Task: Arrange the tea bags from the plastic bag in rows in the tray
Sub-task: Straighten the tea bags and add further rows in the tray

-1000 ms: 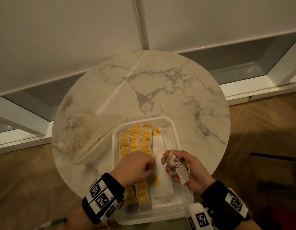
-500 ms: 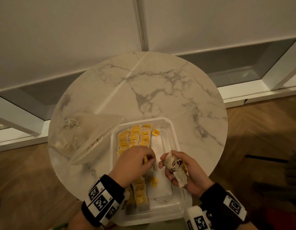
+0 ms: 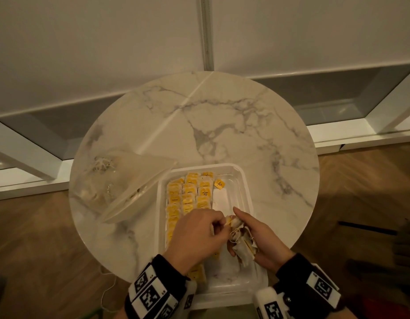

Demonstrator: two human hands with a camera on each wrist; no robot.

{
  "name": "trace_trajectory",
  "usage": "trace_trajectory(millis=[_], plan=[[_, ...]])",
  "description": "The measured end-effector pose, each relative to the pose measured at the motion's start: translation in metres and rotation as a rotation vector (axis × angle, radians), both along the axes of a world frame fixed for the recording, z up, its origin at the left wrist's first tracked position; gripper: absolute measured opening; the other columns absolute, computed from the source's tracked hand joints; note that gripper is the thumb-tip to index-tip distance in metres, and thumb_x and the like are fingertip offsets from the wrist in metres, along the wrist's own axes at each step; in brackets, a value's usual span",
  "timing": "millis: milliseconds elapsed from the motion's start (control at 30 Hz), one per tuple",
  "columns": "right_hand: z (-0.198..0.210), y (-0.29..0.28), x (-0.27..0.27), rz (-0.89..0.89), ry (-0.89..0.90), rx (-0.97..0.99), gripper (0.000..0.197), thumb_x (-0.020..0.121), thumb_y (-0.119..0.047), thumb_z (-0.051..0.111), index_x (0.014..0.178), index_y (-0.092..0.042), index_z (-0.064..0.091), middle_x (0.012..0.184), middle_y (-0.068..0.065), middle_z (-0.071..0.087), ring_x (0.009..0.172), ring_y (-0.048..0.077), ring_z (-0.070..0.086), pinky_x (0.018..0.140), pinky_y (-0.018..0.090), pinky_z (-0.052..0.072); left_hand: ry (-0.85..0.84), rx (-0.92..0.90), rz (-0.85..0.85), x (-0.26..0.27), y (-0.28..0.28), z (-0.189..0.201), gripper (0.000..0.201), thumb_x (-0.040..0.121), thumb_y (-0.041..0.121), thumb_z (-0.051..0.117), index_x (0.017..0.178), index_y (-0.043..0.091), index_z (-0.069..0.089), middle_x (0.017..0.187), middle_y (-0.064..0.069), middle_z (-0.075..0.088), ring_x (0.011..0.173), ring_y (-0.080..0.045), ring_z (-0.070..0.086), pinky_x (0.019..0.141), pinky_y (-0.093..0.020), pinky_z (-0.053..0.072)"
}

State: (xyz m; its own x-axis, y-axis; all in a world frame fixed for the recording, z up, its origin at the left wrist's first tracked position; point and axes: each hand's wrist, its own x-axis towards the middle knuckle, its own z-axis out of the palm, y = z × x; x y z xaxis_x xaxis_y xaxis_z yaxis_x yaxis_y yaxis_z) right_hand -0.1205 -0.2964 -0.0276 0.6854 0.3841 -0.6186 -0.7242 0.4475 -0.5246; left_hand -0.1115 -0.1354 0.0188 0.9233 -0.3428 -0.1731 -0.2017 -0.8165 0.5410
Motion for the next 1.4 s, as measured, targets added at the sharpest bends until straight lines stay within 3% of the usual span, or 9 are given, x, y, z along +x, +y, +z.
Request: trace_trajectory(millis=[133,333,467,600,733,833,1000,1200,1400], plan=[[0.002,0.001,0.000,-0.060,-0.009,0.007,0.034,0.081,-0.032,0.063,0.090,0.001,0.067,0.074,0.016,0.067,0.059,0.021,0.066,0.056,0.029,0.054,0.043,-0.087,0.052,0.001,0.011,0.001,0.014,0.087,0.035,0.062,0.075,0.027,0.064,0.074,0.013,0.064,0.068,-0.006,0.056,0.062,-0.030,0.048],[-0.001,-0.001,-0.001,-0.019,-0.145,-0.045,0.033,0.087,-0.019,0.068,0.107,0.008,0.067,0.102,0.023,0.068,0.092,0.031,0.065,0.087,0.037,0.052,-0.007,-0.187,0.109,0.006,0.026,0.011,0.014,0.080,0.042,0.055,0.075,0.033,0.065,0.075,0.020,0.064,0.070,-0.008,0.060,0.066,-0.032,0.051],[0.001,-0.002,0.001,0.011,-0.289,-0.163,0.033,0.078,-0.015,0.075,0.100,0.009,0.067,0.092,0.019,0.069,0.087,0.030,0.061,0.078,0.032,0.051,0.006,-0.205,0.091,0.008,0.031,0.013,0.014,0.082,0.043,0.059,0.080,0.033,0.069,0.078,0.021,0.065,0.071,-0.007,0.061,0.068,-0.033,0.052],[0.009,-0.003,0.002,0.047,-0.378,-0.241,0.009,0.085,-0.006,0.068,0.091,0.001,0.070,0.076,0.007,0.068,0.065,0.011,0.058,0.063,0.020,0.047,-0.038,-0.295,0.095,0.011,0.028,0.014,0.015,0.081,0.046,0.063,0.079,0.033,0.071,0.081,0.021,0.067,0.072,-0.007,0.064,0.067,-0.030,0.052],[0.013,-0.007,0.002,0.022,-0.378,-0.217,0.029,0.088,-0.016,0.063,0.104,0.008,0.066,0.080,0.016,0.066,0.060,0.011,0.057,0.058,0.019,0.046,-0.206,-0.444,0.133,0.017,0.028,0.024,0.008,0.085,0.019,0.077,0.079,0.023,0.076,0.082,0.013,0.069,0.069,-0.012,0.063,0.058,-0.011,0.039],[0.011,-0.011,0.001,-0.011,-0.322,-0.208,0.038,0.087,-0.028,0.061,0.106,0.003,0.068,0.082,0.019,0.065,0.058,0.015,0.055,0.053,0.021,0.045,-0.152,-0.519,0.123,0.021,0.035,0.028,0.005,0.084,0.020,0.077,0.079,0.020,0.077,0.085,0.009,0.069,0.073,-0.015,0.065,0.055,-0.019,0.045],[0.008,-0.018,-0.001,-0.040,-0.293,-0.216,0.038,0.085,-0.030,0.061,0.100,0.004,0.069,0.082,0.020,0.065,0.058,0.017,0.053,0.052,0.023,0.045,0.082,-0.274,-0.013,0.025,0.046,0.014,0.007,0.087,0.025,0.074,0.081,0.024,0.075,0.080,0.014,0.071,0.077,-0.004,0.067,0.063,-0.012,0.043],[0.007,-0.020,-0.001,-0.047,-0.298,-0.225,0.036,0.085,-0.027,0.057,0.098,0.004,0.068,0.081,0.020,0.064,0.060,0.016,0.055,0.056,0.024,0.044,0.272,-0.153,-0.181,0.017,0.041,-0.002,0.010,0.091,0.029,0.068,0.086,0.023,0.074,0.081,0.013,0.071,0.075,-0.002,0.066,0.071,-0.021,0.052],[0.007,-0.020,-0.002,-0.052,-0.297,-0.221,0.032,0.085,-0.027,0.058,0.094,0.002,0.069,0.080,0.019,0.064,0.060,0.014,0.056,0.055,0.023,0.045,0.144,-0.043,-0.110,0.017,0.041,-0.013,0.012,0.091,0.039,0.066,0.080,0.034,0.069,0.079,0.019,0.070,0.077,0.003,0.065,0.071,-0.021,0.049]])
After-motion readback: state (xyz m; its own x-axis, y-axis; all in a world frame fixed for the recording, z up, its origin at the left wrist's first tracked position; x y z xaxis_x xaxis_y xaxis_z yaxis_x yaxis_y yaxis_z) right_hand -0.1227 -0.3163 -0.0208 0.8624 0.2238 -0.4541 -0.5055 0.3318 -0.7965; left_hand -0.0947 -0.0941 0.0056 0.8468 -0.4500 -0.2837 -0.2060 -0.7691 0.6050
